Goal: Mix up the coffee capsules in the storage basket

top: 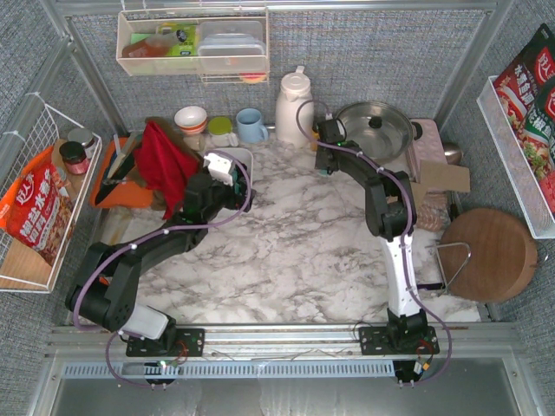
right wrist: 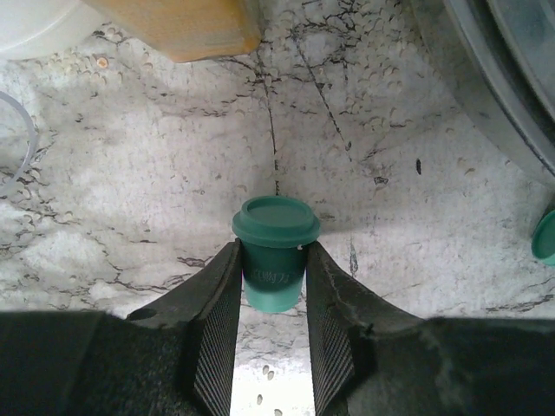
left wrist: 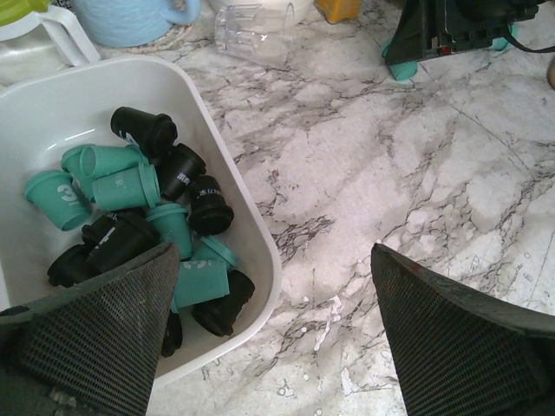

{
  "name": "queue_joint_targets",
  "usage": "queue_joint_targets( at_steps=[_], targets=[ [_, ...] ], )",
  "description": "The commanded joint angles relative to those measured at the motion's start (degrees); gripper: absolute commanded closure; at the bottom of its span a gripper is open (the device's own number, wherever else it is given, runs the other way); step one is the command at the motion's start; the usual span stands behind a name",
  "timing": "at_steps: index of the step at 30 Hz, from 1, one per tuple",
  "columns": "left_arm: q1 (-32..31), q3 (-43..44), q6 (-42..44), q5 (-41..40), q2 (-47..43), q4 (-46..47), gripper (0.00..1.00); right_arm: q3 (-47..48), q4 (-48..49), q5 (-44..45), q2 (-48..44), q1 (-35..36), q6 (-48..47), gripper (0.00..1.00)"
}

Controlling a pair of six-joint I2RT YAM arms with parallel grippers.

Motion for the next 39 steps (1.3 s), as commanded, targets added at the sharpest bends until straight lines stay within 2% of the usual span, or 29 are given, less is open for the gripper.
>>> queue_joint_targets(
  at_steps=[1,6,12,15,20,23,30,35,39],
  targets=[
    [0.06,0.67,0.21,0.94,0.13,2.49,0.01,-1.81,0.07,-2.12,-2.02,0.08,-0.65,0.69],
    [0.00,-0.53,2.26,3.05,0.17,6.29,0.01,-8.53,1.92,-4.79,-9.58,1.39,-2.79,0.70],
    [-2.31,-3.57,8.54,8.14,0.43,14.72,0.01,-26.11,8.22,-13.04,-26.36,4.99,-5.23,0.70],
    [-4.57,-5.63,14.28,10.99,0.74,18.91,0.01,-34.64,11.36,-17.98,-34.90,8.14,-6.19,0.70],
    [-7.70,-12.39,24.22,20.29,2.07,34.22,0.01,-45.79,16.44,-25.43,-46.94,12.84,-5.17,0.70],
    [-8.39,-15.27,24.48,24.18,3.35,43.10,0.01,-50.46,17.63,-27.18,-52.37,15.19,-4.87,0.69],
    [-10.52,-18.99,24.53,28.69,6.37,57.94,0.01,-57.67,20.71,-32.34,-59.92,17.58,-3.16,0.69],
    [-12.05,-18.93,24.57,29.78,8.39,62.21,0.01,-59.01,23.27,-33.17,-61.56,18.81,-1.65,0.69],
    [-13.29,-18.37,25.57,28.88,8.97,62.10,0.00,-59.11,24.40,-34.06,-61.59,19.65,-0.90,0.69]
  ],
)
